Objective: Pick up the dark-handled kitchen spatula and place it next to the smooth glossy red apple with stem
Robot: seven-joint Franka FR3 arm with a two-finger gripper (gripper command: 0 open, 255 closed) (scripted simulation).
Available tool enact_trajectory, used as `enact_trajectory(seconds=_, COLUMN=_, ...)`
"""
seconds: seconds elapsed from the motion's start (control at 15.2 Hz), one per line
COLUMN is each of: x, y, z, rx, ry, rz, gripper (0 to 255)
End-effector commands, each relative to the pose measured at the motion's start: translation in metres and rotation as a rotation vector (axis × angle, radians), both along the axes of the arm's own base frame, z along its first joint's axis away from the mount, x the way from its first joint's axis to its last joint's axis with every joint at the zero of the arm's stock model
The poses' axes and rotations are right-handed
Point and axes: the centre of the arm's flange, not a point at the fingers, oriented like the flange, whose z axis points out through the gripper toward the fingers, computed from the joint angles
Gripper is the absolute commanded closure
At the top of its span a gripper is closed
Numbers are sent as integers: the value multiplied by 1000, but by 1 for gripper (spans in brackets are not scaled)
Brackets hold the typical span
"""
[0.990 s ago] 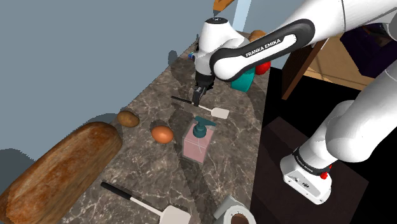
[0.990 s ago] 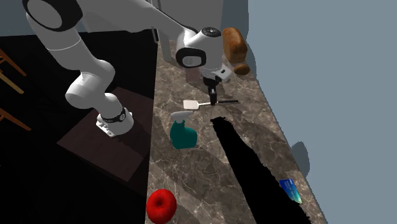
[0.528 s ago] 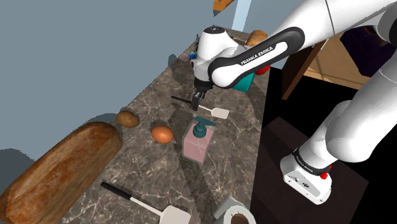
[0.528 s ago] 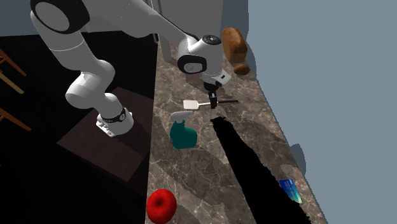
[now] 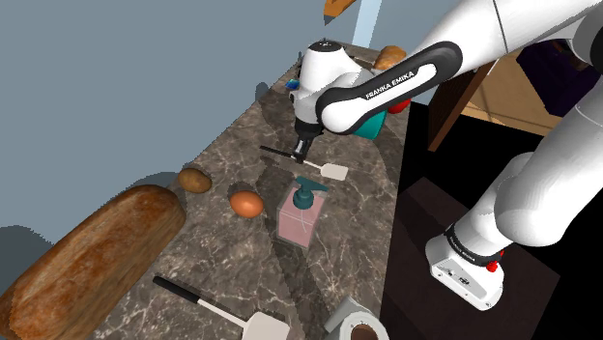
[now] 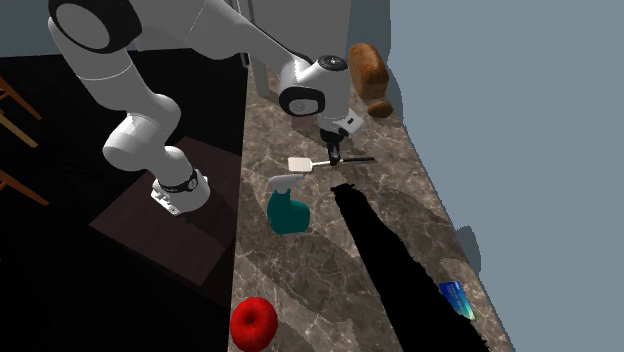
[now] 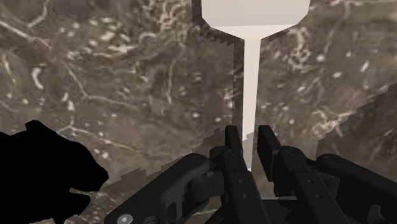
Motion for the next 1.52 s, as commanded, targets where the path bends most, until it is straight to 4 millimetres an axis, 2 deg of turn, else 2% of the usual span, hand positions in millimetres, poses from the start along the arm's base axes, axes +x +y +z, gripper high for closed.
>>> enact_trajectory(seconds=0.0, x=0, y=0, z=0, rx=0, ry=0, rz=0, gripper=255)
enact_trajectory(seconds=0.4, x=0, y=0, z=0, rx=0, ry=0, rz=0, gripper=255)
enact_trajectory(seconds=1.45, x=0, y=0, z=84, rx=0, ry=0, rz=0, gripper=255)
